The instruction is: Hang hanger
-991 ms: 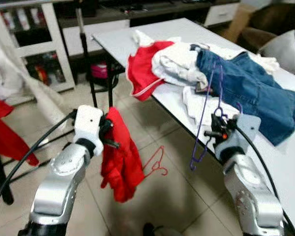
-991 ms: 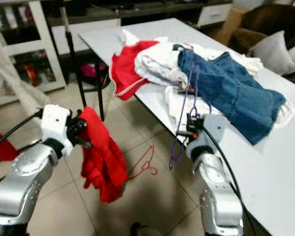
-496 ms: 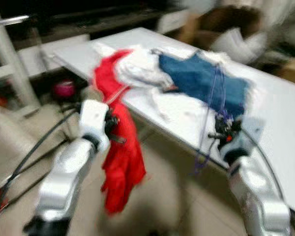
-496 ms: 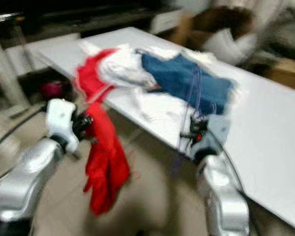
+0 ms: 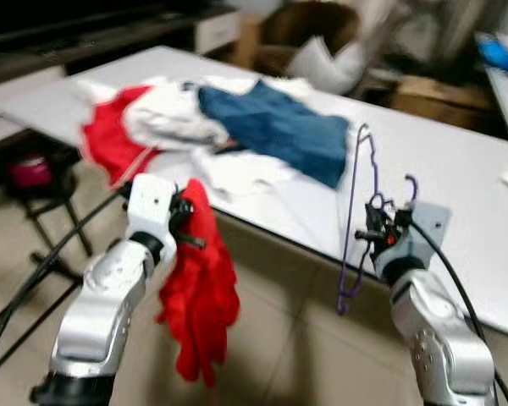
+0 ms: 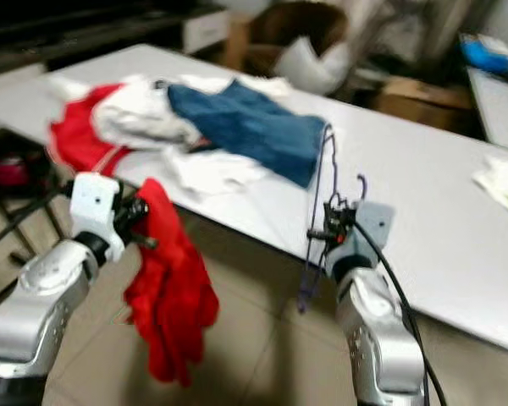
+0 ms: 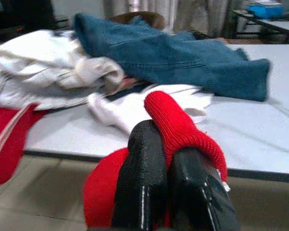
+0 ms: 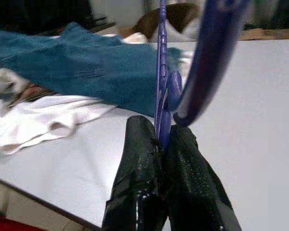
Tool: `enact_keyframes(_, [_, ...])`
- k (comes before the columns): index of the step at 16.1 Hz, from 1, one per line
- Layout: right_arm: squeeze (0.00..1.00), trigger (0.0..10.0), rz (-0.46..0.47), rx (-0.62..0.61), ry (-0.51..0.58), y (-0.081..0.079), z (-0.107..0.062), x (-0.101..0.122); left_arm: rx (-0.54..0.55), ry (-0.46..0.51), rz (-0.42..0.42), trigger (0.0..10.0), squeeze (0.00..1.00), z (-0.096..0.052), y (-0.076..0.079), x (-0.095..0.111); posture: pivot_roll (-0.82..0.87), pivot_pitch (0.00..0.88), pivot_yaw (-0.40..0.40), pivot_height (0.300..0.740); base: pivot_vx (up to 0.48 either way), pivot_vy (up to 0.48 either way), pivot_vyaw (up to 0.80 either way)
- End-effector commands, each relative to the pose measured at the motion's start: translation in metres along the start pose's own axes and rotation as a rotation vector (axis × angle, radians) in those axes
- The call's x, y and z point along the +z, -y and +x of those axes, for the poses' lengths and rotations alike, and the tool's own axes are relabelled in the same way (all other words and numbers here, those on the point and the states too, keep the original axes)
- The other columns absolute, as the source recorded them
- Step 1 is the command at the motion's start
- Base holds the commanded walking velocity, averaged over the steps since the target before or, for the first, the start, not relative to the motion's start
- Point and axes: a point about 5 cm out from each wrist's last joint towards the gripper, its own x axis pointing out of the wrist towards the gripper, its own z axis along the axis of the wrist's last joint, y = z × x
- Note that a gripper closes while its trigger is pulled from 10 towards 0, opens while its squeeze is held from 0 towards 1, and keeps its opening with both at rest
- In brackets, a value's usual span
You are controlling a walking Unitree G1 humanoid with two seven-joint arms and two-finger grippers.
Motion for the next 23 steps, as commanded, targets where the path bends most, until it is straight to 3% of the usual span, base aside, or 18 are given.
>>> enact_keyframes(1, [0.0,10.0,-0.002,-0.028,-0.016,0.005,-0.001,-0.002,-0.026,0.038,0.009,10.0,0.0,0.005,0.006,0.009,-0.09,0.0,-0.012,0.74,0.0,0.409,-0.77])
enact_keyframes(5, [0.0,10.0,0.008,-0.064,-0.02,0.008,-0.006,-0.006,-0.053,0.034,0.024,10.0,0.0,0.01,0.005,0.009,-0.11,0.0,0.022,0.74,0.0,0.442,-0.77])
enact_keyframes(14, [0.0,10.0,0.007,-0.067,-0.031,0.006,-0.003,-0.009,-0.038,0.036,0.018,10.0,0.0,0.011,0.0,0.008,-0.1,0.0,0.013,0.74,0.0,0.429,-0.77])
enact_keyframes(18, [0.0,10.0,-0.002,-0.048,-0.035,0.005,-0.001,-0.008,-0.029,0.044,-0.006,10.0,0.0,0.01,0.001,0.008,-0.1,0.0,0.005,0.74,0.0,0.0,-0.77])
enact_keyframes(20, [0.0,10.0,-0.049,0.054,-0.047,-0.006,0.002,-0.009,-0.039,0.05,0.026,10.0,0.0,0.012,0.003,0.009,-0.1,0.0,0.004,0.74,0.0,0.0,0.0])
enact_keyframes(23, [0.0,10.0,-0.104,0.073,-0.059,-0.005,0.004,-0.009,0.002,0.085,0.018,10.0,0.0,0.014,-0.003,0.016,-0.1,0.0,-0.005,0.74,0.165,0.0,0.0])
